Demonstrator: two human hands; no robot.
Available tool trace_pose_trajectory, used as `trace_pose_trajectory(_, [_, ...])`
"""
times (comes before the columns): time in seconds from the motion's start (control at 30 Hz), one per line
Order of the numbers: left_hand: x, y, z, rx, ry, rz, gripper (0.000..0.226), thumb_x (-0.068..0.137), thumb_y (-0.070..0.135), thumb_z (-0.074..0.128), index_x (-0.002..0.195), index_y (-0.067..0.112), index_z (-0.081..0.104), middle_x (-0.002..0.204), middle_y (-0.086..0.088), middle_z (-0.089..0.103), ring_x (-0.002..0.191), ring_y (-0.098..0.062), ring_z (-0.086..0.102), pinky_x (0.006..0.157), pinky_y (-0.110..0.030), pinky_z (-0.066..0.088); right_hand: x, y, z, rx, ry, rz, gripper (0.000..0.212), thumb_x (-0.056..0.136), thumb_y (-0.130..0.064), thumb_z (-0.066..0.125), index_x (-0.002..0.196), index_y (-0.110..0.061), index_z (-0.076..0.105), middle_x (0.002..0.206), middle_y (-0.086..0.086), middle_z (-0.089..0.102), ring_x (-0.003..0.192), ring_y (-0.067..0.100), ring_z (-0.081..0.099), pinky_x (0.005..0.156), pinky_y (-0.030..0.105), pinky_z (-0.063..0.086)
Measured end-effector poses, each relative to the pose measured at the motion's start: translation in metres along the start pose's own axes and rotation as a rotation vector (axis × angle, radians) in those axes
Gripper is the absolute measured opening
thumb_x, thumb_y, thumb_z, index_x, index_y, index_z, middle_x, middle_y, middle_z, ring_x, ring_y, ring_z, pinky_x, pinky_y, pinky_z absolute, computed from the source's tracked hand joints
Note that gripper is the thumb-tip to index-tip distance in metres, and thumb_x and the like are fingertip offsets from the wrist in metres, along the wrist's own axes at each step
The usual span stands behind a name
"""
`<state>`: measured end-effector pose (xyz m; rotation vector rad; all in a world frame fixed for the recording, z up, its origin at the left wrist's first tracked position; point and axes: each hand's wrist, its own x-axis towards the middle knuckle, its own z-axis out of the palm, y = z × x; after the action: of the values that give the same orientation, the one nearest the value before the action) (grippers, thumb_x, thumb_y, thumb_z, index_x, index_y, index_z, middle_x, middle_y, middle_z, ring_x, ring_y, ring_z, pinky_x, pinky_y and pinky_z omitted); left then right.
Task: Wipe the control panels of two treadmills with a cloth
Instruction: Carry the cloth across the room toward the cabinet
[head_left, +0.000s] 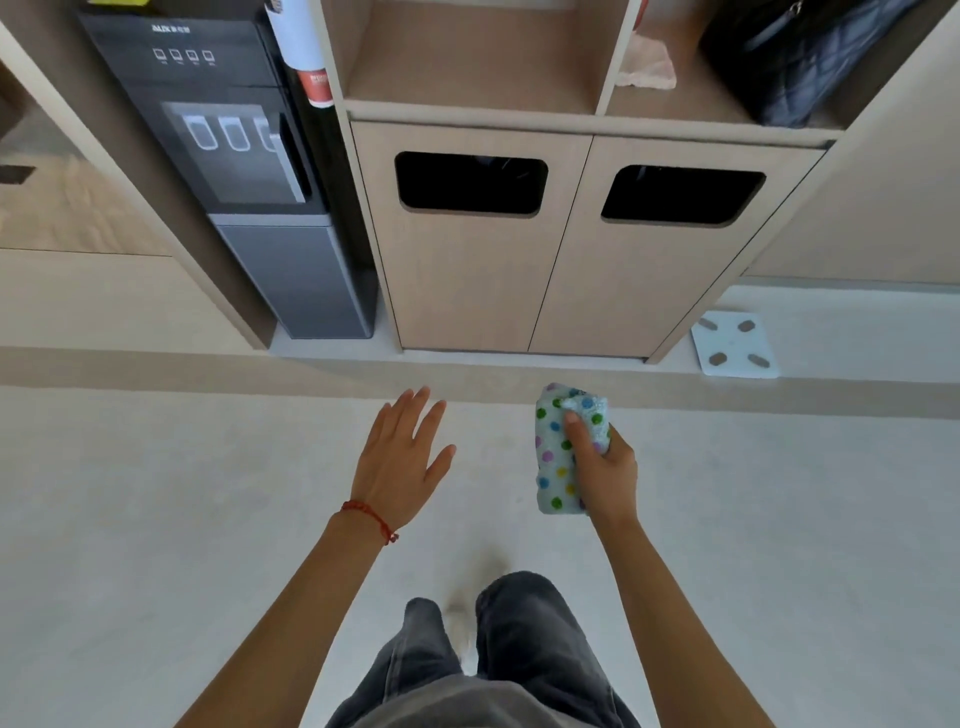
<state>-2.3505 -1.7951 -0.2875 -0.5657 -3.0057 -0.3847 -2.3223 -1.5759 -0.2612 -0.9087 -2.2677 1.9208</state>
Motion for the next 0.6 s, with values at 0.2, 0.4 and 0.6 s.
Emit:
trace_pose_trajectory(0.2, [0.126, -0.023, 0.013, 0.011, 0.019, 0.007, 0.069, 0.099, 0.049, 0.013, 0.125, 0.001, 0.056, 0.13, -0.022, 0.053, 0.119, -0.038, 0.051, 0.099, -0.052, 0.028, 0.117, -0.048, 0.03, 0.014, -0.001, -0.041, 0.016, 0.088, -0.04, 0.056, 0.086, -0.025, 0.059, 0.085, -0.001, 0.067, 0.076, 0.013, 0.066, 0.061, 0.024, 0.054])
trace_pose_trajectory(0.4, [0.253, -0.036, 0.006, -0.01, 0.059, -0.006, 0.067, 0.099, 0.048, 0.014, 0.126, 0.001, 0.055, 0.132, -0.022, 0.051, 0.12, -0.039, 0.049, 0.098, -0.054, 0.035, 0.232, -0.113, 0.053, 0.019, -0.046, -0.095, 0.014, 0.089, -0.039, 0.056, 0.081, -0.028, 0.059, 0.084, 0.0, 0.069, 0.078, 0.017, 0.068, 0.068, 0.033, 0.058])
trace_pose_trajectory(0.6, [0.356, -0.056, -0.008, -0.013, 0.095, -0.028, 0.067, 0.099, 0.047, 0.014, 0.127, 0.0, 0.053, 0.132, -0.023, 0.05, 0.122, -0.039, 0.046, 0.1, -0.053, 0.034, 0.323, -0.175, 0.076, 0.032, -0.053, -0.142, 0.016, 0.09, -0.036, 0.056, 0.084, -0.022, 0.061, 0.079, -0.003, 0.068, 0.07, 0.01, 0.067, 0.053, 0.016, 0.052])
